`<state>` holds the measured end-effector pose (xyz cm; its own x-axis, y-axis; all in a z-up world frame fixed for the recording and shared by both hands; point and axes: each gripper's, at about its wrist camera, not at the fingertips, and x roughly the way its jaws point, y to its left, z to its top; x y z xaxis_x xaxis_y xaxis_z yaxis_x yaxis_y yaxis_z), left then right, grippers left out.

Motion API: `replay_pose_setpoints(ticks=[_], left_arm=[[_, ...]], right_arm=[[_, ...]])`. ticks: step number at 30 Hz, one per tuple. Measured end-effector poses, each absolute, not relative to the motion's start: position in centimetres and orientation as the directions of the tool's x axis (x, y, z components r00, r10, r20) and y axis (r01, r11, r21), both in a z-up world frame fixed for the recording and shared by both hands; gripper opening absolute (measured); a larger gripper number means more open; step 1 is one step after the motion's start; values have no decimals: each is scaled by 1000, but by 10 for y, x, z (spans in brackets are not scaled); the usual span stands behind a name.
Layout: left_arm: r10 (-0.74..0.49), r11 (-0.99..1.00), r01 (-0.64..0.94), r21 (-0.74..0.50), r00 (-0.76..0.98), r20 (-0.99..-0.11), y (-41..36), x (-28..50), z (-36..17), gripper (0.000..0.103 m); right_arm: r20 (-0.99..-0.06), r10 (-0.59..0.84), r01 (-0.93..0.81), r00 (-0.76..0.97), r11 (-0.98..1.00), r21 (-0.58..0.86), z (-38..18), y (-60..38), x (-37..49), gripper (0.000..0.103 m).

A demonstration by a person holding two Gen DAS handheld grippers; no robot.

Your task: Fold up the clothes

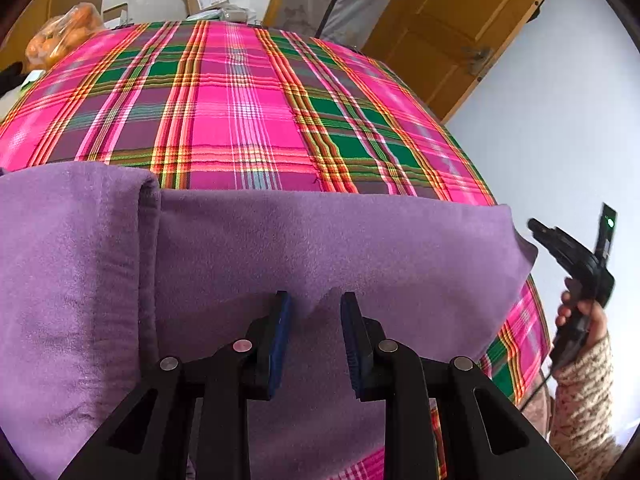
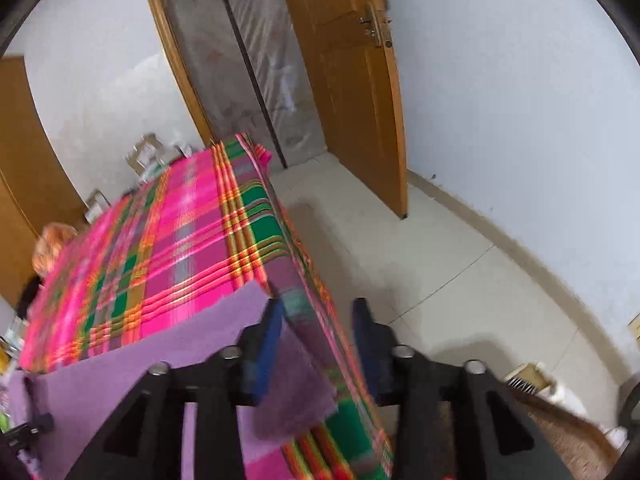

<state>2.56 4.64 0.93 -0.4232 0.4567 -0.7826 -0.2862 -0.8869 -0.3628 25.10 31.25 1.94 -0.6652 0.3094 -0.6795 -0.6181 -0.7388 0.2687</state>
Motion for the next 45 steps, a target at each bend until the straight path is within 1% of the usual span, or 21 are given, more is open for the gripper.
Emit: replay_pose_setpoints(ticks=[2, 3, 4, 9, 14, 20, 23, 26, 28, 31, 35, 39, 45], left_arm=[[455, -888, -286, -360, -428, -781, 47, 26, 9, 26], [454, -888, -285, -360, -428, -781, 47, 26, 9, 26], [453, -889, -285, -359, -429, -781, 47, 26, 9, 26], [445, -892, -294, -343, -436, -783, 48, 28, 10, 26], [441, -894, -293, -339, -439, -782, 50, 28, 10, 26], [446, -892, -296, -343, -441, -779, 49, 29, 9, 26], [447, -891, -296, -344, -443, -777, 49, 29, 9, 26], [449, -891, -295, -346, -446, -774, 49, 30, 9, 26], [452, -889, -296, -349, -447, -772, 48, 31, 9, 26], [460, -885, -295, -359, -446, -768, 46, 31, 9, 26], [468, -881, -299, -367, -441, -766, 45, 31, 8, 26], [474, -878, -297, -375, -437, -764, 44, 31, 9, 26], [471, -880, -290, -377, -431, -769, 43, 30, 10, 26]], right_arm=[[-668, 287, -610, -687, -727, 315, 16, 311, 264, 41], [-668, 276, -613, -691, -714, 338, 12, 310, 269, 45], [-673, 268, -617, -689, -704, 352, 9, 311, 272, 45], [-697, 235, -626, -677, -683, 377, -6, 300, 274, 45], [-710, 309, -661, -633, -693, 288, -6, 283, 265, 47], [-714, 397, -690, -577, -705, 166, -6, 267, 255, 44], [-707, 454, -688, -542, -723, 63, -3, 254, 246, 41], [-699, 491, -679, -519, -734, -11, -1, 245, 238, 35], [-700, 481, -669, -528, -743, -5, -1, 244, 237, 22], [-698, 466, -652, -544, -758, 2, 0, 242, 235, 15], [-689, 436, -635, -579, -771, 45, 4, 245, 237, 12], [-621, 433, -600, -653, -797, 75, 24, 236, 244, 12], [-541, 372, -489, -754, -868, 85, 60, 206, 241, 12]])
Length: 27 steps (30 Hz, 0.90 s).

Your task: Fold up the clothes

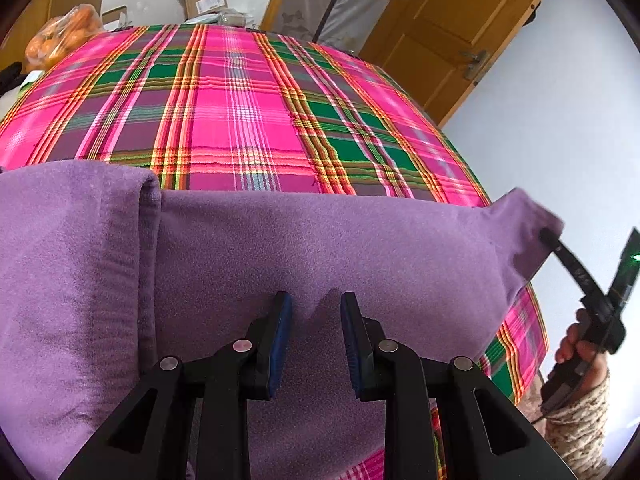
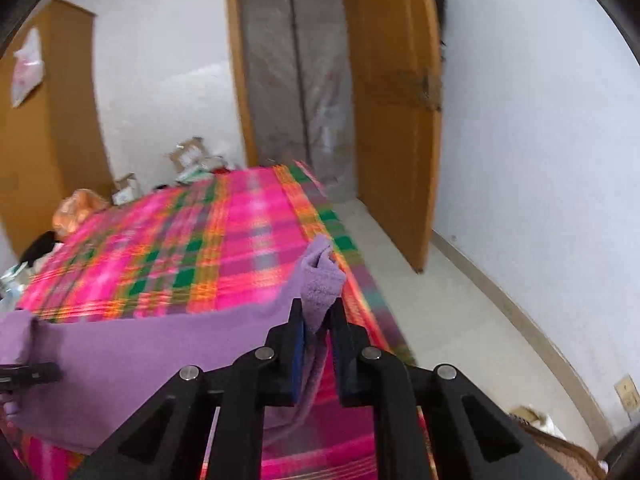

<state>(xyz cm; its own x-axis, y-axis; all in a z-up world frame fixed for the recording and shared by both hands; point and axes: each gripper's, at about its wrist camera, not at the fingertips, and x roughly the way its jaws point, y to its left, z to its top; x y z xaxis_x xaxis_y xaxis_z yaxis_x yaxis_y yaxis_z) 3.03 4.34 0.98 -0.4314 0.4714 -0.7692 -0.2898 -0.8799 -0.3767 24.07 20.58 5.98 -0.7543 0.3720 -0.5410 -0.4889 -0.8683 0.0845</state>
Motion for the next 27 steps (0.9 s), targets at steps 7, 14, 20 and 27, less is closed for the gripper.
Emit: replay_pose_setpoints(ticks=[7, 14, 20, 27], left_arm=[[489, -871, -277, -405, -417, -766, 40, 28, 9, 26], [514, -858, -264, -441, -398, -760, 35, 25, 9, 26], [535, -845, -245, -476, -368, -761, 30, 24, 9, 26], [553, -833, -237, -499, -353, -755, 24, 27, 11, 26]], right_arm=[[-475, 267, -340, -839, -938, 74, 87, 156, 232, 12], [-459, 161, -205, -874, -978, 48, 99, 113, 222, 12], [-480, 84, -112, -873, -993, 31, 95, 79, 212, 12], [-510, 3, -32, -860, -998, 48, 80, 48, 198, 12]])
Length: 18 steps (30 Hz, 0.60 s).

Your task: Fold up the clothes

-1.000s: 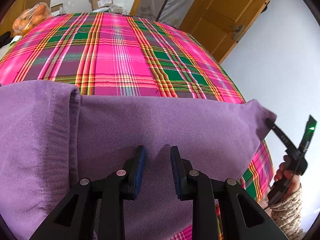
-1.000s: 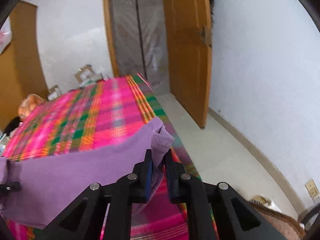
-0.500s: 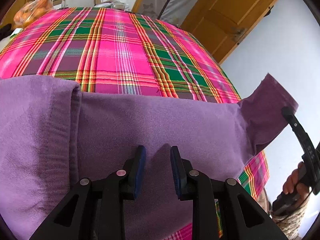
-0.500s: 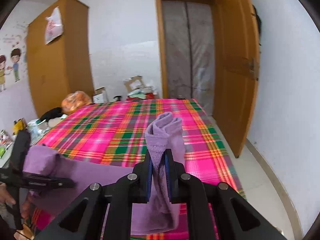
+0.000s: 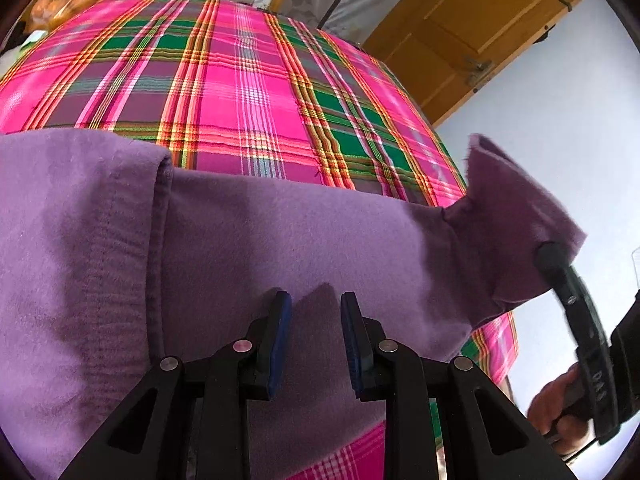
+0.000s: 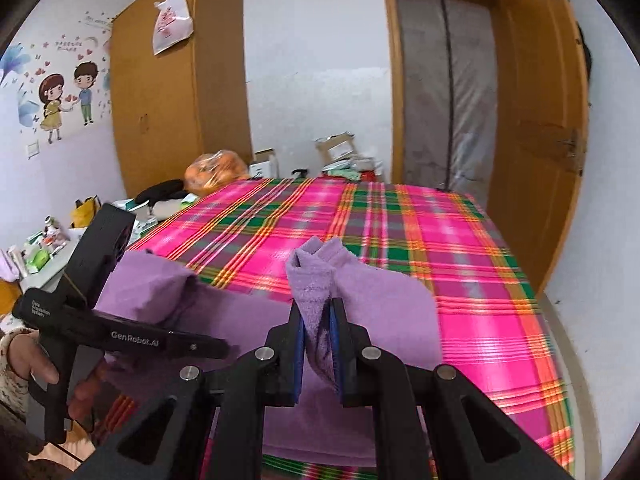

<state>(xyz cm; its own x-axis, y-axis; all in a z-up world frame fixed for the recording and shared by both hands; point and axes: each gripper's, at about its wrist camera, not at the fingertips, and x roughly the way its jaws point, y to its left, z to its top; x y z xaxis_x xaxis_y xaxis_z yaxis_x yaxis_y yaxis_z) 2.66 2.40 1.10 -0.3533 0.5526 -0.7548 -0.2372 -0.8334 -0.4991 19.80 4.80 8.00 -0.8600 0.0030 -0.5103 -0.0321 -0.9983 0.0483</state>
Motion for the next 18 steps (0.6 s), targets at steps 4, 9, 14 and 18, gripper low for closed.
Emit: replay_pose_setpoints(ticks=[4, 9, 14, 18], left_arm=[[554, -832, -235, -502, -364, -749, 19, 29, 15, 26], [560, -828, -224, -514, -375, -739, 14, 33, 17, 26], [555, -831, -213, -514, -380, -740, 8, 35, 17, 26], [555, -830, -210, -517, -393, -733, 6, 36, 20, 26]], right_arm=[[-541, -41, 1, -840, -997, 74, 65, 37, 191, 12], [-585, -96, 27, -805, -992, 125, 39, 27, 183, 12], [-584, -142, 51, -799, -984, 168, 28, 21, 180, 12], [-555, -170, 79, -814, -980, 184, 33, 20, 186, 12]])
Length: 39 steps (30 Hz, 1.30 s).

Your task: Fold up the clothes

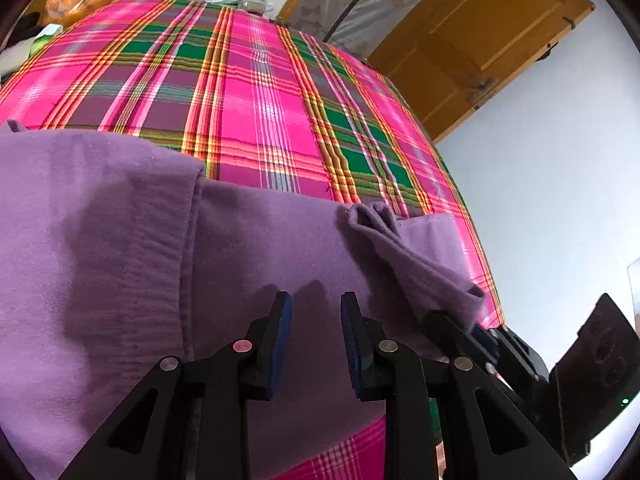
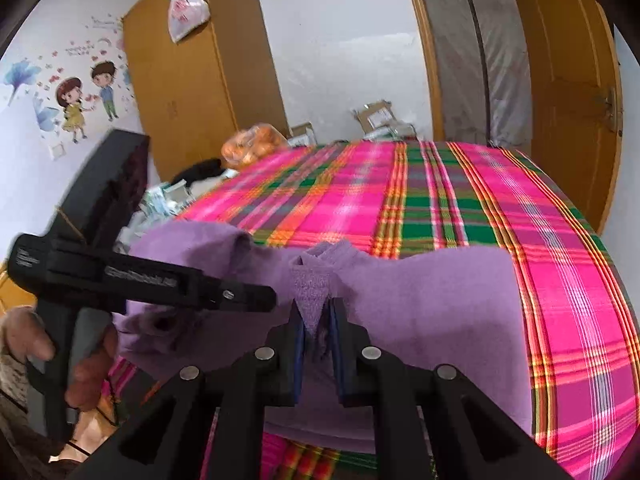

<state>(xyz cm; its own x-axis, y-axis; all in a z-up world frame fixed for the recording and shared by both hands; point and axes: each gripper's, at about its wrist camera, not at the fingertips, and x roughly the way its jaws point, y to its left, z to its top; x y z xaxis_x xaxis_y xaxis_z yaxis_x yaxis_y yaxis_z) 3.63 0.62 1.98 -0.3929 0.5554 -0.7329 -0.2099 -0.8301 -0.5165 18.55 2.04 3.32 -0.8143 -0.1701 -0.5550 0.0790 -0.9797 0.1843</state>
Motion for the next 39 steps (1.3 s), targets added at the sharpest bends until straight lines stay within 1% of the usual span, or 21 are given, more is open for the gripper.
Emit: replay_pose_setpoints(ticks=[2, 6, 11, 14, 20, 23, 24, 26, 29, 32, 35, 39], left_arm=[[556, -829, -207, -519, -397, -730, 6, 36, 20, 26], [549, -834, -206, -511, -397, -736, 6, 36, 20, 26], [547, -835, -201, -511, -400, -736, 6, 36, 20, 26], [542, -838, -197, -509, -404, -737, 6, 36, 21, 26], [514, -855, -196, -480, -444, -734, 8, 39, 27, 26], [519, -852, -218, -476, -469, -714, 13, 41, 37, 26], [525, -848, -225, -479, -469, -710, 15, 40, 39, 26], [530, -846, -236, -478, -472, -705, 20, 39, 43, 26], [537, -842, -255, -475, -472, -699, 29, 37, 47, 26], [549, -835, -278, -474, -460, -698, 40, 36, 48, 26], [554, -833, -304, -463, -443, -705, 51, 35, 45, 26], [538, -842, -309, -442, -416, -733, 59, 32, 35, 26]], right_arm=[[-552, -185, 92, -813, -977, 191, 32, 20, 187, 12], [-592, -203, 88, -780, -972, 217, 15, 18, 180, 12], [-557, -223, 107, -800, -966, 234, 21, 19, 188, 12], [-563, -241, 122, -790, -963, 241, 17, 17, 187, 13], [-606, -258, 122, -753, -959, 257, 5, 13, 185, 19], [-614, -264, 139, -744, -960, 245, 10, 11, 188, 26], [-611, -268, 147, -745, -959, 242, 12, 10, 191, 29], [-599, -270, 158, -754, -959, 234, 17, 11, 198, 29], [-555, -274, 158, -786, -956, 247, 32, 27, 214, 29], [-525, -191, 71, -829, -968, 240, 42, 53, 222, 29], [-549, -62, -76, -834, -972, 224, 41, 82, 221, 29], [-606, 0, -168, -795, -961, 220, 24, 102, 213, 29]])
